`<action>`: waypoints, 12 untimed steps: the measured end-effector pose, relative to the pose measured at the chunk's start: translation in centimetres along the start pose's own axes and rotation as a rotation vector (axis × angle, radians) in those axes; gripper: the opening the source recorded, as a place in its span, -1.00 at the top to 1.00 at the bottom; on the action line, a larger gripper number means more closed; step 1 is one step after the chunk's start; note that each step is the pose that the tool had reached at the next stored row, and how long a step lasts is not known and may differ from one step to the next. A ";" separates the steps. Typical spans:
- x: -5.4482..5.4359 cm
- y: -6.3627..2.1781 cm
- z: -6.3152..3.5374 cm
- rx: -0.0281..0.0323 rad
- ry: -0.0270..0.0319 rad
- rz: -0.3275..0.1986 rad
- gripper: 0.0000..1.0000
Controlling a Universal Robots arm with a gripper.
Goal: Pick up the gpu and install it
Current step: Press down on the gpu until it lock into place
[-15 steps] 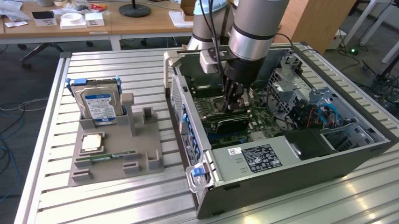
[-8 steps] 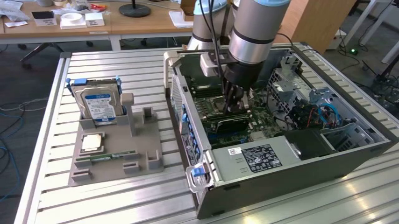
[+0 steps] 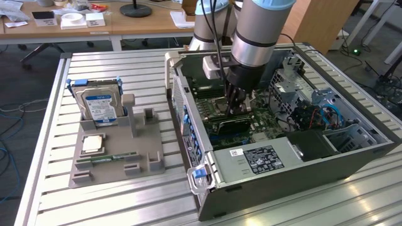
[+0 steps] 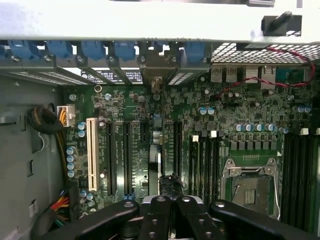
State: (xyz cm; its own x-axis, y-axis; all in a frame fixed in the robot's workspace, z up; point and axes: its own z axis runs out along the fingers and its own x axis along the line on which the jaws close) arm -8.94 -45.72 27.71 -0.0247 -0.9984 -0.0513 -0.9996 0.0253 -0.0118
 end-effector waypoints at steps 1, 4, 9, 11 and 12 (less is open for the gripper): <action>0.0 0.00 0.13 0.0002 0.0000 0.004 0.79; 0.0 -0.01 0.27 0.0006 0.0002 0.013 0.79; 0.0 -0.01 0.56 0.0017 0.0004 0.034 0.79; 0.0 -0.01 0.57 0.0017 0.0007 0.035 0.79; 0.0 -0.01 0.64 0.0019 0.0002 0.036 0.79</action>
State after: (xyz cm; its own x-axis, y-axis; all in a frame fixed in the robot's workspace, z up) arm -8.93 -45.71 27.07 -0.0607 -0.9968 -0.0515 -0.9980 0.0614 -0.0118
